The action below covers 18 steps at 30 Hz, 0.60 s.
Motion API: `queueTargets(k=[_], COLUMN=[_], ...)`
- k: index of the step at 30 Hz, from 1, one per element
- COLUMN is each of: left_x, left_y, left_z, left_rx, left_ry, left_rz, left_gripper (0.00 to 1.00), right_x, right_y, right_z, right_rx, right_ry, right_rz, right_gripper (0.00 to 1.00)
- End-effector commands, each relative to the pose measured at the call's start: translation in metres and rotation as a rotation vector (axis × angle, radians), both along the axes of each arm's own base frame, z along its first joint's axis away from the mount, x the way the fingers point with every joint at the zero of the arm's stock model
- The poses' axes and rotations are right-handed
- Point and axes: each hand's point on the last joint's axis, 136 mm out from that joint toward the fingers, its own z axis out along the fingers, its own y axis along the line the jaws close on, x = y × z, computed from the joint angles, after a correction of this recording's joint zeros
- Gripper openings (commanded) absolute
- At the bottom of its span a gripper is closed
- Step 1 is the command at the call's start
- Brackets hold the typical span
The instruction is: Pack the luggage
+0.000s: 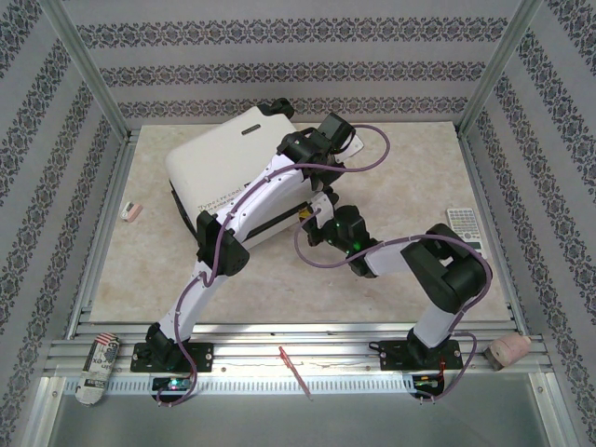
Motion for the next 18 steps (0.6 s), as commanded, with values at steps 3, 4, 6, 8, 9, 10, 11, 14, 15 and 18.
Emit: queueTargets(k=[3, 4, 6, 8, 9, 10, 11, 14, 15, 18], left_x=[0.0, -0.001, -0.002, -0.004, -0.005, -0.006, -0.008, -0.013, -0.015, -0.02], left_y=[0.013, 0.014, 0.015, 0.014, 0.014, 0.014, 0.014, 0.015, 0.016, 0.018], left_z=[0.05, 0.05, 0.049, 0.049, 0.05, 0.05, 0.051, 0.051, 0.05, 0.046], left_rx=[-0.111, -0.112, -0.114, -0.121, -0.129, -0.135, -0.143, -0.154, -0.153, -0.166], left_ry=[-0.063, -0.061, -0.056, -0.052, -0.048, -0.045, -0.042, -0.036, -0.035, -0.025], left_rz=[0.104, 0.104, 0.104, 0.101, 0.1, 0.096, 0.092, 0.085, 0.084, 0.081], left_gripper=[0.08, 0.08, 0.08, 0.07, 0.07, 0.07, 0.07, 0.07, 0.07, 0.07], right_x=[0.023, 0.026, 0.032, 0.038, 0.04, 0.043, 0.046, 0.052, 0.052, 0.048], right_y=[-0.029, -0.033, -0.044, -0.052, -0.055, -0.058, -0.06, -0.07, -0.071, -0.069], right_z=[0.031, 0.031, 0.031, 0.03, 0.028, 0.027, 0.026, 0.024, 0.024, 0.028], right_rx=[0.052, 0.058, 0.062, 0.064, 0.061, 0.06, 0.059, 0.067, 0.076, 0.092], right_ry=[-0.074, -0.068, -0.062, -0.056, -0.051, -0.045, -0.04, -0.029, -0.026, -0.038], right_rz=[-0.189, -0.221, -0.295, -0.355, -0.378, -0.396, -0.411, -0.458, -0.453, -0.421], right_gripper=[0.0, 0.0, 0.0, 0.0, 0.0, 0.0, 0.0, 0.0, 0.0, 0.0])
